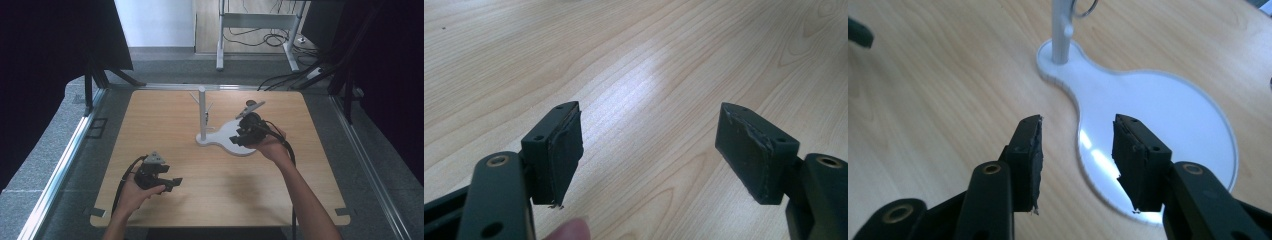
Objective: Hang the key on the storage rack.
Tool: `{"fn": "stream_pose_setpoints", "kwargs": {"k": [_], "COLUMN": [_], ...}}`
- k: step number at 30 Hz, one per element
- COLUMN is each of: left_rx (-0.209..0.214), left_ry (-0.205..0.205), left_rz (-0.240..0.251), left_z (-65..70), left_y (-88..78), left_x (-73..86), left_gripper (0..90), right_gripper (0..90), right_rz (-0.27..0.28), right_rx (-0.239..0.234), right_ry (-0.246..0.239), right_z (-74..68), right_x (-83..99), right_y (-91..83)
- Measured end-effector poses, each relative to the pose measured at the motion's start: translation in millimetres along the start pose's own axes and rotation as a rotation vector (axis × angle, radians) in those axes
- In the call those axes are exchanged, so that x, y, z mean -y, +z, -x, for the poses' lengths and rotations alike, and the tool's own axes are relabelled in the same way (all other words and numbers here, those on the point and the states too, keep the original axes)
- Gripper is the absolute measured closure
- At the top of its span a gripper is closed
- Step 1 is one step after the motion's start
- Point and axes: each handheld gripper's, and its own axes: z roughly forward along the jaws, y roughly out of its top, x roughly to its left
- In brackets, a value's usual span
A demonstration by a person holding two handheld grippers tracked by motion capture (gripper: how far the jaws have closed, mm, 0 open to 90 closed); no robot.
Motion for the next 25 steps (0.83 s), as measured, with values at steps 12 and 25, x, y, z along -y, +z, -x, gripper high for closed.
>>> {"fn": "stream_pose_setpoints", "kwargs": {"k": [12, 25], "left_rx": [0.002, 0.001], "left_ry": [0.015, 0.017], "left_rz": [-0.038, -0.055], "left_z": [2.7, 1.2], "left_y": [10.8, 19.5], "left_x": [-1.8, -4.2], "left_gripper": [27.2, 27.1], "right_gripper": [48.5, 41.5], "right_rz": [0.036, 0.083], "right_rx": [0.014, 0.017], "right_ry": [0.066, 0.166], "right_z": [-3.7, 0.9], "right_x": [86.2, 129.8], "right_y": [-5.6, -2.8]}}
